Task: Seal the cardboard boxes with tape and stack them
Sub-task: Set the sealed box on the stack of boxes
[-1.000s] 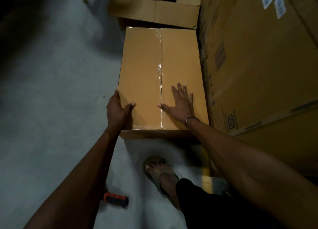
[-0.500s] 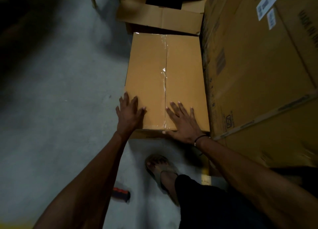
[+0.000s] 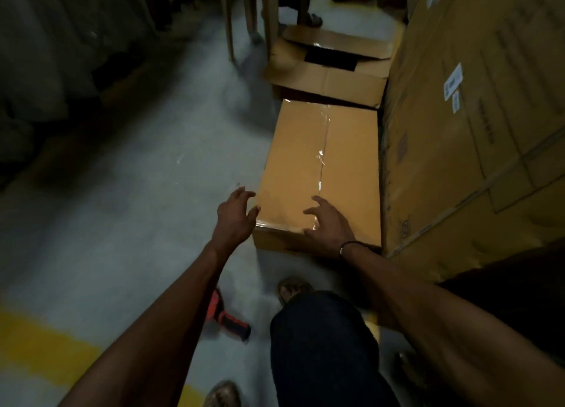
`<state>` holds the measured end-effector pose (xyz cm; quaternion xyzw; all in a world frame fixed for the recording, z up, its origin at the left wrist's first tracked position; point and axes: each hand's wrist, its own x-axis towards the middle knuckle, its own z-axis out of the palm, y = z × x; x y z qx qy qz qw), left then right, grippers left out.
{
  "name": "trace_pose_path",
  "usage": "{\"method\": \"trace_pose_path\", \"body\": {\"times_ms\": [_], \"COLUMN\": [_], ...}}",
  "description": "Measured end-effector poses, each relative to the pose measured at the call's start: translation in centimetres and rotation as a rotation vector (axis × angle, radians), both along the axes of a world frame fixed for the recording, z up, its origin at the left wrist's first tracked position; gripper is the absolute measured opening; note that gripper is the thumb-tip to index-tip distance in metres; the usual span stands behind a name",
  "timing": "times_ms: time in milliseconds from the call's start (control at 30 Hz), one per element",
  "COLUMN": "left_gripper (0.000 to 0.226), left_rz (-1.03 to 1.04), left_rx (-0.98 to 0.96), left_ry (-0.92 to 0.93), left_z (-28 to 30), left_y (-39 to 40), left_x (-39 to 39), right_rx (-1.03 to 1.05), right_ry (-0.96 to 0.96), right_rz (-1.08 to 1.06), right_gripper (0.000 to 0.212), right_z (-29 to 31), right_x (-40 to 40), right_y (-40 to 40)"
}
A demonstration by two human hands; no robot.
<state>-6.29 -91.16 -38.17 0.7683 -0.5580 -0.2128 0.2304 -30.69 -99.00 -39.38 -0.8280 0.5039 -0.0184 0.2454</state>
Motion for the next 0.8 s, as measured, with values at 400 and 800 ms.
{"method": "trace_pose_path", "body": {"times_ms": [400,800], "left_gripper": [0.023,0.017], "left_rz": [0.433,1.091], "left_rx": [-0.345,-0.582], "left_ry": [0.161,0.154], "left_z": [22.4,32.6], "left_y": [19.1,48.9], "left_x": [3.4,4.2], "right_rx": [0.075,0.245], "right_ry": [-0.374,-0.614], "right_rz": [0.362,0.896], "right_gripper": [0.012,0.012], "right_z": [25.1,34.4], "right_x": [13.3,25.0], "right_y": [9.3,36.9]}}
